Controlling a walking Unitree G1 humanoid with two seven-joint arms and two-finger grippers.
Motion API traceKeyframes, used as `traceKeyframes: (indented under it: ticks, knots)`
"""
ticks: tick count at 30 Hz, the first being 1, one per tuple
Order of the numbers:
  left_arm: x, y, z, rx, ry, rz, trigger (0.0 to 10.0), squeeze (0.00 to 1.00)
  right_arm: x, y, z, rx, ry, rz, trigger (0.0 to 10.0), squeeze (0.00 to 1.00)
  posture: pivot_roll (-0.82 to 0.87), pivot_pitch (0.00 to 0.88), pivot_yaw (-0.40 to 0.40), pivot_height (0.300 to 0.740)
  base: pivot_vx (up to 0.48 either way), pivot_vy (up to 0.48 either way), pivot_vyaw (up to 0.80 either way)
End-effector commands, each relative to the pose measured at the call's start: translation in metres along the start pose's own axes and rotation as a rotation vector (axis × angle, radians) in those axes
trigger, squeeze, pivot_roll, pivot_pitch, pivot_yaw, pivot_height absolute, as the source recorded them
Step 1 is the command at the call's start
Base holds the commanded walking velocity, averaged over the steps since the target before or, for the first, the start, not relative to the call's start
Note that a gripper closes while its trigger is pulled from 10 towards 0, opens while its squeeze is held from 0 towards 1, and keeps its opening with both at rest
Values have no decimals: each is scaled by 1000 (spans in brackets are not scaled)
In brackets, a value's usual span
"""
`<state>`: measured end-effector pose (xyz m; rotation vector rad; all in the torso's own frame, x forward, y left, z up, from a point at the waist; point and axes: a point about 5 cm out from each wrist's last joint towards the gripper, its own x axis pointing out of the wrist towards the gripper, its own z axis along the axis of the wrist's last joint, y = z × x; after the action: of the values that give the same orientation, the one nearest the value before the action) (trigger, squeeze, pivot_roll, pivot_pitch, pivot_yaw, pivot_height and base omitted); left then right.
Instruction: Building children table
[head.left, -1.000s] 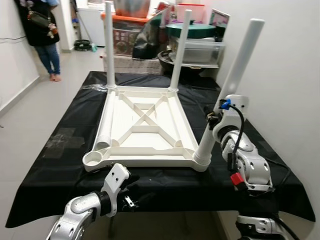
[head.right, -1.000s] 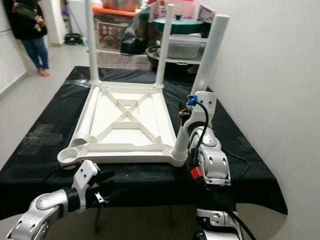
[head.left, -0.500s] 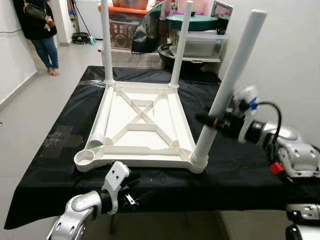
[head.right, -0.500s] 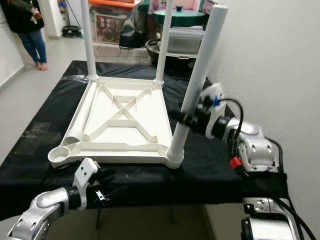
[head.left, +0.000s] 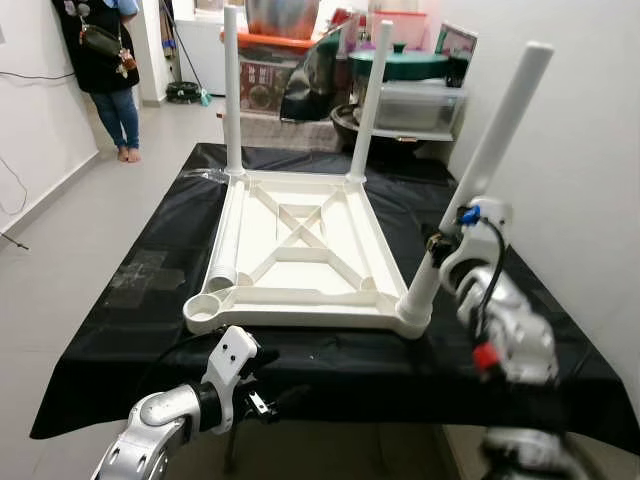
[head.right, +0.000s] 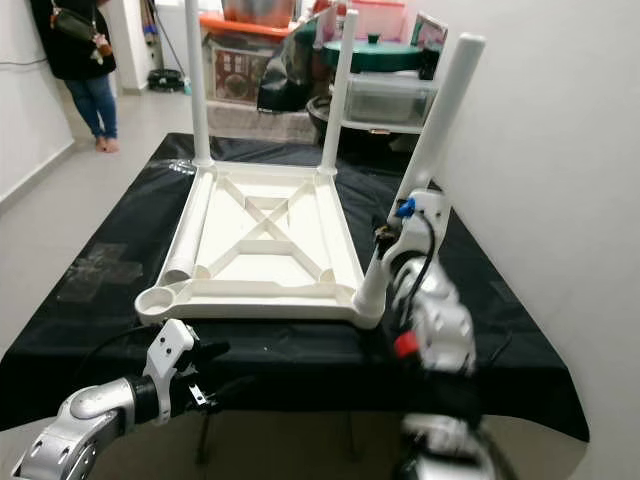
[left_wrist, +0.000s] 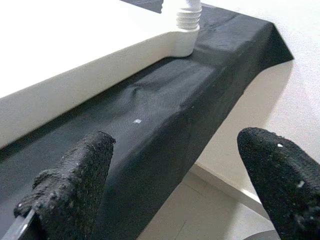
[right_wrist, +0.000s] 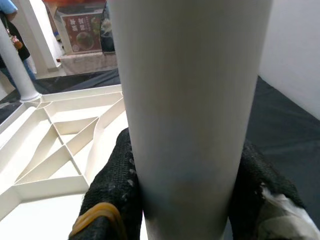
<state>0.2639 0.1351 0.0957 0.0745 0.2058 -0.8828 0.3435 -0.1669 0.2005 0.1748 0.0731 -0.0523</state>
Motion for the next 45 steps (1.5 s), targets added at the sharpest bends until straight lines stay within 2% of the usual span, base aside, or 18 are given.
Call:
traceKeyframes:
  ticks: [1, 4, 5, 8, 9, 10, 11, 13, 17, 18, 22, 27, 29, 31, 38, 39, 44, 45]
  knots:
    - [0, 0, 1, -1, 4, -9, 10000, 0, -4, 15, -21, 10, 116, 117, 10000, 0, 64, 0, -102, 740, 0, 0, 0]
    - [1, -1, 0, -2, 5, -12, 10000, 0, -3, 26, -6, 12, 62, 241, 10000, 0, 62, 0, -101, 740, 0, 0, 0]
    - [2, -2, 0, -3, 5, -14, 10000, 0, 1, 19, 5, -9, 10, 246, 10000, 1000, 58, 0, -101, 740, 0, 0, 0]
    - [2, -2, 0, -3, 5, -15, 10000, 0, 5, 11, 15, -14, -9, 267, 10000, 1000, 59, 0, -103, 740, 0, 0, 0]
    - [2, -2, 0, -4, 4, -15, 10000, 0, 9, 3, 28, -49, -42, 294, 10000, 600, 59, 0, -105, 740, 0, 0, 0]
    - [3, -1, 1, -4, 3, -15, 10000, 0, 12, -3, 38, -76, -69, 347, 10000, 600, 58, 0, -106, 740, 0, 0, 0]
    - [3, -1, 1, -3, 3, -14, 10000, 0, 13, -10, 45, -104, -72, 427, 10000, 0, 58, 0, -110, 740, 0, 0, 0]
    - [3, -1, 1, -3, 3, -14, 10000, 0, 13, -10, 45, -104, -72, 427, 10000, 0, 58, 0, -110, 740, 0, 0, 0]
    - [4, -1, 1, -1, -1, -12, 10000, 0, 2, -35, 29, -284, 57, 730, 8980, 0, 63, 0, -118, 740, 0, 0, 0]
    - [4, 0, 1, -1, -2, -10, 10000, 0, 1, -41, 21, -305, 98, 753, 0, 0, 63, 0, -118, 740, 0, 0, 0]
    - [3, -1, 1, -2, -3, -7, 10000, 0, 7, -47, 13, -289, 140, 686, 0, 0, 69, 0, -120, 740, 0, 0, 0]
    - [2, -1, 0, -2, 2, -12, 10000, 0, 26, -51, -5, -209, 71, 154, 0, 0, 63, 0, -105, 740, 0, 0, 0]
    - [2, -1, 0, -2, 2, -12, 10000, 0, 26, -51, -5, -209, 71, 154, 0, 0, 63, 0, -105, 740, 0, 0, 0]
    - [3, -2, 1, 2, 2, -20, 10000, 0, 18, -42, -22, -90, 27, -18, 0, 0, 73, 0, -108, 740, 0, 0, 0]
    - [0, 0, 0, 4, 10, -20, 10000, 0, -11, -9, -38, 6, 81, -84, 0, 0, 65, 0, -107, 740, 0, 0, 0]
    - [0, 0, -1, 3, 12, -20, 10000, 0, -14, 3, -35, -37, 87, 9, 10000, 0, 58, 0, -103, 740, 0, 0, 0]
    - [2, -2, -1, -2, 12, -27, 10000, 0, -13, 22, -9, -93, -27, 296, 10000, 0, 50, 0, -101, 740, 0, 0, 0]
    - [3, -2, -1, -2, 12, -29, 10000, 0, -8, 14, 2, -101, -59, 312, 10000, 1000, 49, 0, -102, 740, 0, 0, 0]
